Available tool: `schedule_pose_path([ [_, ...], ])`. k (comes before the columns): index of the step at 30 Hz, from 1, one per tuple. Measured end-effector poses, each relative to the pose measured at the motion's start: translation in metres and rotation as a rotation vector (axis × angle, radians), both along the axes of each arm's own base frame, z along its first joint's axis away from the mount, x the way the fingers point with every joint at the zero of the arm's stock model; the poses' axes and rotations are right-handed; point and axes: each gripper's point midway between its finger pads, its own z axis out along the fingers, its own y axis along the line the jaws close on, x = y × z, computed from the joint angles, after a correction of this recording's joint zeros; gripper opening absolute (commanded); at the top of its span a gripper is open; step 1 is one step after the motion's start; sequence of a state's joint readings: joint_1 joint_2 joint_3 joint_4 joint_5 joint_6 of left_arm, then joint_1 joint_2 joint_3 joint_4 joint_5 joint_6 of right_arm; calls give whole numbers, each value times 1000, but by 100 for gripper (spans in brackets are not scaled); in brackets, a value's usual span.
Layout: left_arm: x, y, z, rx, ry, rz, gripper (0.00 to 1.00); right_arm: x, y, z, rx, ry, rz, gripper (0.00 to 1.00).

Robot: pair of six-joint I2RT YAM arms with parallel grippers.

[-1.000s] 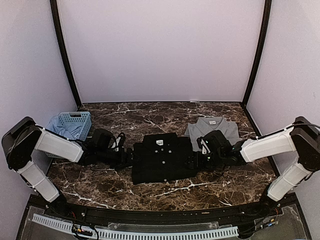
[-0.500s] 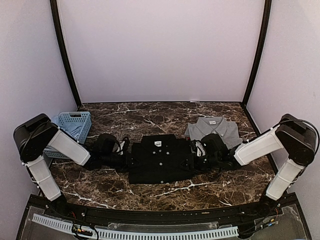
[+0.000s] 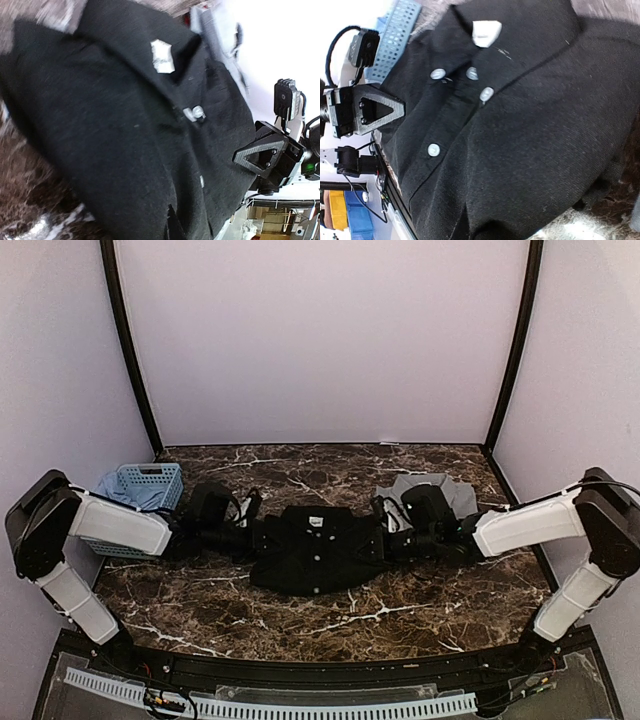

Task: Fold and stack the long sleeve shirts
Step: Pick up the square-folded shirt from the center of the board, then place the square-folded shirt on the square-folded shirt.

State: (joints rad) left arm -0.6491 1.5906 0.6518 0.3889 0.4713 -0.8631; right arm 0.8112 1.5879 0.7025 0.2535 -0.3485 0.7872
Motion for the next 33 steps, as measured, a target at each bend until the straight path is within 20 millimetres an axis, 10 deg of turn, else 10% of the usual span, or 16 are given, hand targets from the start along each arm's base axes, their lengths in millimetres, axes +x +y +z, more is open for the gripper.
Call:
schedule_pose_path([
  [7,33,-21,72,-33,-134,-9,0,31,-18,79,42,-152,-41,0],
  [17,89,-81,164,-128,-314,-74,0,87,-122,147,-69,-310,-237,0],
  [33,107,-234,59,-127,-269,-311,0,117,-269,69,-358,-126,-441,0],
])
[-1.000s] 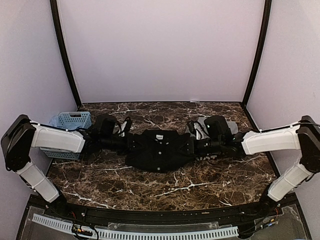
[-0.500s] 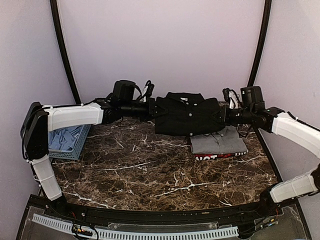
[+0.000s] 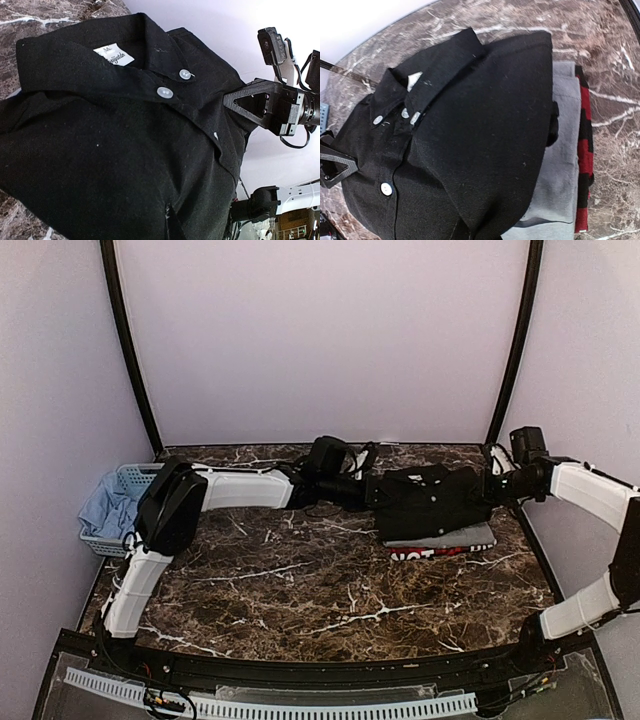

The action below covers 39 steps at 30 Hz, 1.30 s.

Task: Fold and stack the long sleeve shirts
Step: Place the square-folded shirt on the square-folded shirt, then smooth out the square-folded shirt.

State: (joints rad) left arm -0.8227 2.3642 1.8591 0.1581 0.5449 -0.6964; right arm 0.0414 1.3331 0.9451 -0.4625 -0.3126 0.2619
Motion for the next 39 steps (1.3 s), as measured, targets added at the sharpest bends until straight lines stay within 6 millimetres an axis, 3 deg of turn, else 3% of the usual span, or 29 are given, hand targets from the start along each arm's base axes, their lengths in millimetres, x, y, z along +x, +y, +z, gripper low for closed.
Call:
schedule_pose_path([
  [3,0,-7,-17,13,4,-10,0,-5,-9,-21,-20,49,-9,1],
  [7,-3,-12,-36,30,12,-22,2,-8,-18,-47,-55,122,-37,16],
  [10,-3,-10,-47,49,26,-19,10,-7,-41,-55,-124,143,-119,30],
  [15,-1,-5,-58,91,36,-7,34,-9,-72,-60,-236,164,-235,53],
  [18,2,-2,-60,121,24,8,52,-13,-83,-56,-283,164,-283,56],
  [21,6,0,-61,141,9,17,60,-16,-86,-40,-293,127,-301,57],
  [25,7,8,-61,169,-11,29,68,-15,-70,3,-249,-11,-267,56],
  [28,0,22,-51,190,-24,42,73,-15,-32,28,-189,-106,-168,52],
  [30,-5,31,-37,193,-45,53,74,-16,-11,32,-159,-123,-109,49],
  [33,-12,48,-8,190,-91,82,75,-19,16,19,-123,-108,-37,46],
  [39,-27,102,40,220,-223,196,77,-34,21,-44,-143,53,-19,47],
])
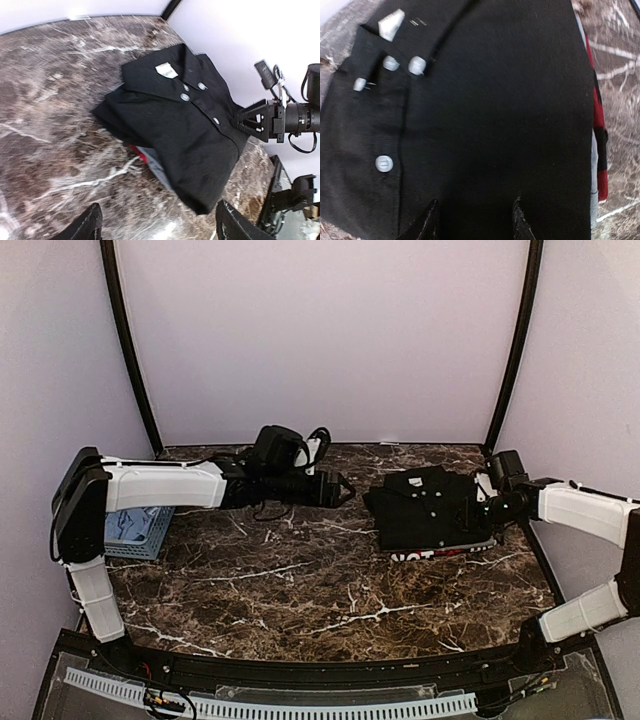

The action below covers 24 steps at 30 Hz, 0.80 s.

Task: Fold and stack the long sleeve shirts
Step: Smooth out the square-folded shirt.

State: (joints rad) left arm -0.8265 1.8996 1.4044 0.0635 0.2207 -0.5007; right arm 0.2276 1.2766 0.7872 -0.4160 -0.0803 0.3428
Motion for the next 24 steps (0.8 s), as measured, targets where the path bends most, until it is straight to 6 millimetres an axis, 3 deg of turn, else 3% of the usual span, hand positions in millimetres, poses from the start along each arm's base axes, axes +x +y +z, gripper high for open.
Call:
schedule_pose_path([
  [8,-9,63,4,121,-104,152,84,-19,-15,-43,-41,81,-76,53],
  [12,-12,85,-4,171,-110,215,91,-21,-14,-44,-32,69,-83,57],
  [16,-14,106,-6,214,-117,278,99,-18,-12,-22,-26,6,-75,65],
  [24,-23,167,20,274,-199,452,99,4,-10,81,-2,-265,-73,92],
])
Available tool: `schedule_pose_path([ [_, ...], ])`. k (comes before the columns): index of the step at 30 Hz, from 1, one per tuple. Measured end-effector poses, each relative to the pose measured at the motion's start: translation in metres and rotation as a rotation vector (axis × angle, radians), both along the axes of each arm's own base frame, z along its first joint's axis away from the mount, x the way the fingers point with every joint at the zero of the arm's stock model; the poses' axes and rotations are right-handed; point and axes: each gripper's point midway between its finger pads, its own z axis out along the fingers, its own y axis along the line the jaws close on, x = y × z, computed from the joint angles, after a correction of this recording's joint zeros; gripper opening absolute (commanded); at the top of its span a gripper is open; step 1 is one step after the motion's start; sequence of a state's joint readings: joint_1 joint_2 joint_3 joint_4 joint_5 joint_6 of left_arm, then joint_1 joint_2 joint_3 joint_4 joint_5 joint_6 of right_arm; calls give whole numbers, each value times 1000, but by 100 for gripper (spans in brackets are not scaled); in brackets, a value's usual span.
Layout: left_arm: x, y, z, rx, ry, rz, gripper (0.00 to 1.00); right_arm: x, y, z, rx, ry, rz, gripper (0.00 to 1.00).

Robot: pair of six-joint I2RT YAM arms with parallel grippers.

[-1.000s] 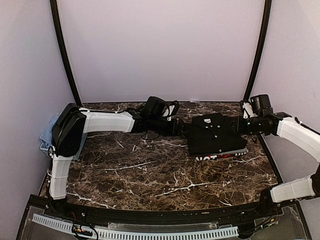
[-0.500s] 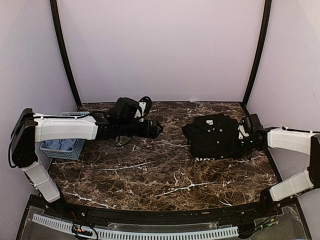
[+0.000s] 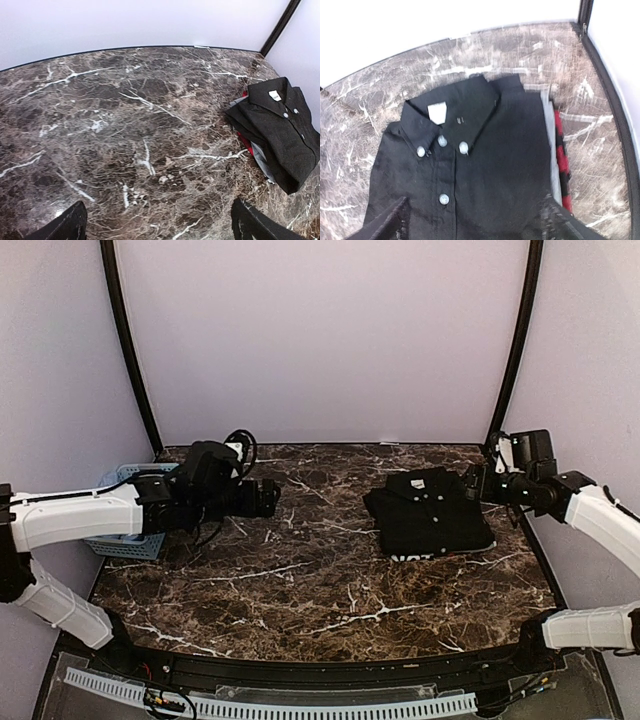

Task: Fold and stack the long sleeve shirts
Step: Smooth out the square-folded shirt, then reset both arms

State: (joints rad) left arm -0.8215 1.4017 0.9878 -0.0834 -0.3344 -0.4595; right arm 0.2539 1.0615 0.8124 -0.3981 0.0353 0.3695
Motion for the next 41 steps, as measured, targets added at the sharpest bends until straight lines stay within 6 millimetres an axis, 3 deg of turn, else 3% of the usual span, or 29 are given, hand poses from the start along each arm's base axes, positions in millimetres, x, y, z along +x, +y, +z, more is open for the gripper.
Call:
schedule_pose_path([
  [2,-3,20,9,12,-28,49,99,5,-2,17,-16,-37,-1,98],
  [8,-3,92,33,-20,-108,202,99,14,-7,53,-56,-114,3,99],
  [11,-5,127,46,-29,-163,270,99,15,-7,63,-66,-147,20,99],
  [13,-9,139,58,-24,-213,284,99,13,-5,69,-71,-168,42,99],
  [22,-29,157,98,-41,-360,279,99,5,-3,78,-65,-274,76,99],
  [41,-26,158,91,15,-338,275,99,2,-7,87,-71,-350,64,99],
])
